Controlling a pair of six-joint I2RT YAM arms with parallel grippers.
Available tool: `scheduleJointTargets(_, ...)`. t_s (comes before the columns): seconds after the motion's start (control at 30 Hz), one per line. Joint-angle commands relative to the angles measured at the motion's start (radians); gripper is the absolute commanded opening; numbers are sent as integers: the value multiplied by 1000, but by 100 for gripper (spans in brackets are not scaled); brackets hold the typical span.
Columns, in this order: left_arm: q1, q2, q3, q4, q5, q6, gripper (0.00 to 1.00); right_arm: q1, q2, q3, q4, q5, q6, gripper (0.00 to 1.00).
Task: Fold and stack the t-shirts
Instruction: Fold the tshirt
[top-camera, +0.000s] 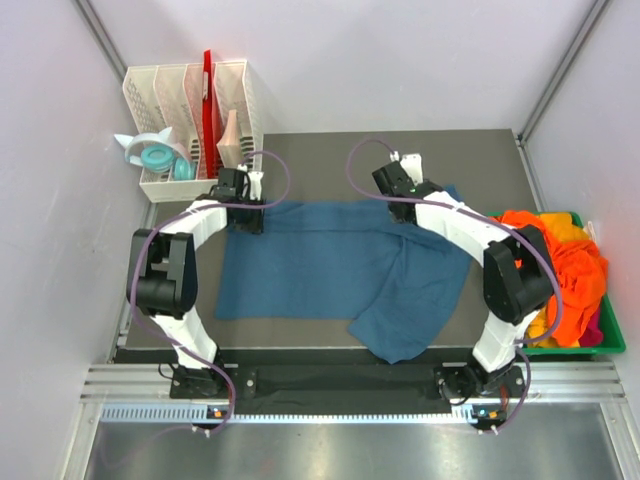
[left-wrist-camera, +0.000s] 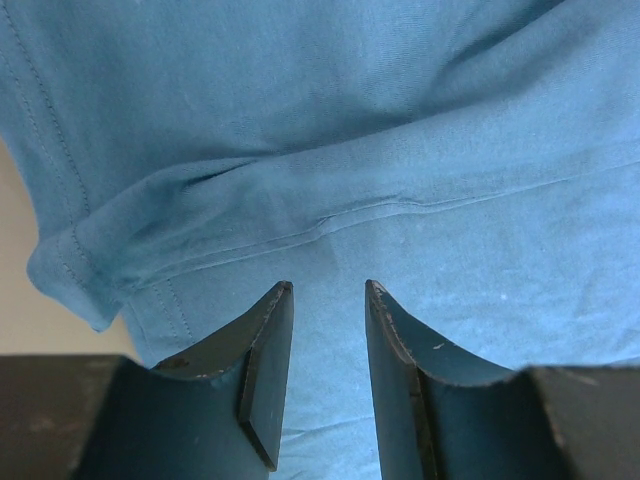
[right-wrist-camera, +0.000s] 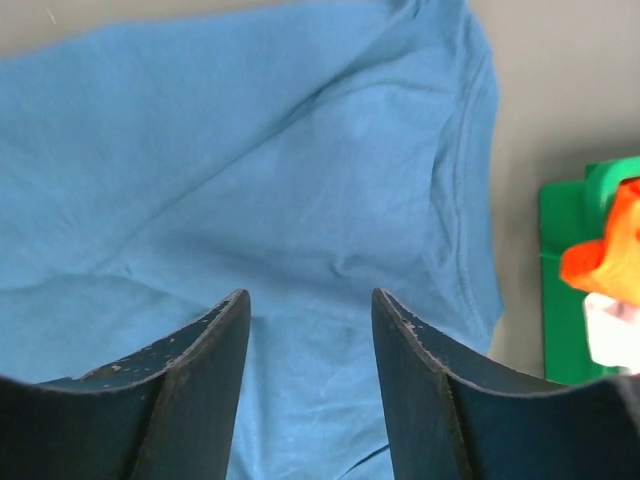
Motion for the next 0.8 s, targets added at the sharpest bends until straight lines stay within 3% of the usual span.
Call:
scheduleJointTargets(0.0,-1,6,-3,28,22,8,40,4,-31,-52,44,-38,-10,53)
scheduleJointTargets(0.77,-7,17,-12,24,13,14,40,-5,112,-84,110,-110,-22,54)
